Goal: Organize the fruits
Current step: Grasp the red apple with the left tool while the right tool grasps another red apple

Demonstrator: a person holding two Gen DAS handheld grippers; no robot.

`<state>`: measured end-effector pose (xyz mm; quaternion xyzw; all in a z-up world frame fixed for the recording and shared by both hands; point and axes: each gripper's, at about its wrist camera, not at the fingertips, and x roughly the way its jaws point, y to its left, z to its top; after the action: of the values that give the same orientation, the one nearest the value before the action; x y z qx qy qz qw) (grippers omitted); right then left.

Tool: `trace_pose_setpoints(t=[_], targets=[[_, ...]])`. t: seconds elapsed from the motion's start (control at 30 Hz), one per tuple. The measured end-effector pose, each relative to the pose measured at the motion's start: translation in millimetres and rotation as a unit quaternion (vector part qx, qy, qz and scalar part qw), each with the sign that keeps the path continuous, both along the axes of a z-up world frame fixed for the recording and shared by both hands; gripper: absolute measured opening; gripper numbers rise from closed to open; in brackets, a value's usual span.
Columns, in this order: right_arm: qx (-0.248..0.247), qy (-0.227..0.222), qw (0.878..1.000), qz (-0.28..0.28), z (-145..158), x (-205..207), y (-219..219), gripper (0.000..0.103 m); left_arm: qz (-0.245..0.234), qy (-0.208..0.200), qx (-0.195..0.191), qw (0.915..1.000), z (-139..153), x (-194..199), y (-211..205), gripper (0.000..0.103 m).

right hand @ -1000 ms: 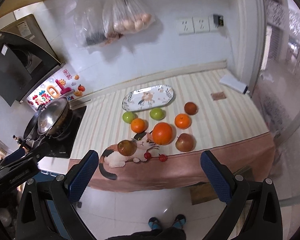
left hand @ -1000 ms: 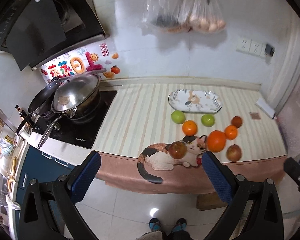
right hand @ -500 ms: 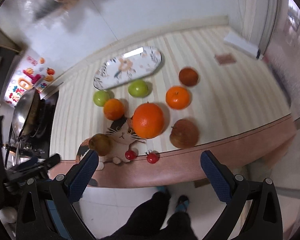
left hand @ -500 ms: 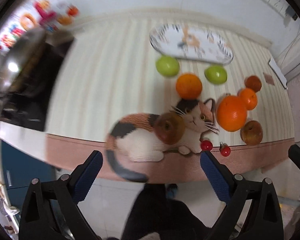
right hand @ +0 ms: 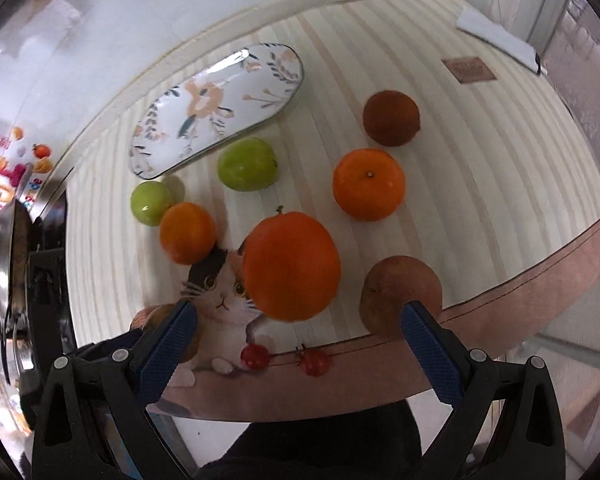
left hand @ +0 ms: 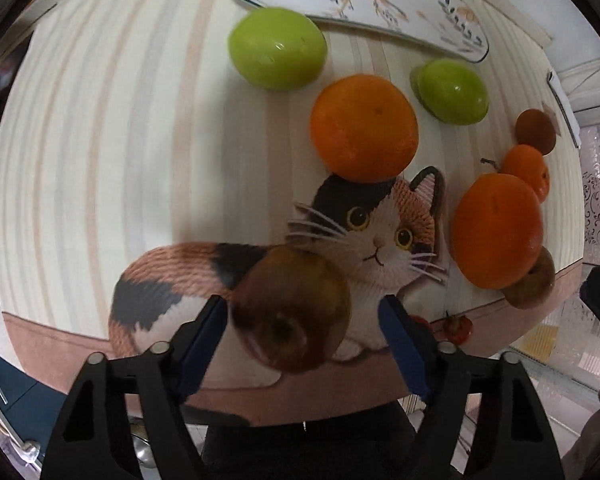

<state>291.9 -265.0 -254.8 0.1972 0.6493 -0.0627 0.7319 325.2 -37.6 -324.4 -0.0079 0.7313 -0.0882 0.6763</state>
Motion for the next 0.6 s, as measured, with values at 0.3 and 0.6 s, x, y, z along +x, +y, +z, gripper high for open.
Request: trace_pose_setpoints(t=[0.3, 0.6], targets=[[0.023, 0.067, 0.994, -0.084, -44.7, -19.3, -59.5, 0.093, -0.006, -0.025, 0.019, 0.9995, -0.6, 6.7, -10.2, 0.062], [0.072, 0.086, 0.987, -0.114, -83.2, -22.6, -77.1, 0.082, -0.006, 0.008, 0.027, 0.9996, -22.9, 17.7, -19.8, 0.063]])
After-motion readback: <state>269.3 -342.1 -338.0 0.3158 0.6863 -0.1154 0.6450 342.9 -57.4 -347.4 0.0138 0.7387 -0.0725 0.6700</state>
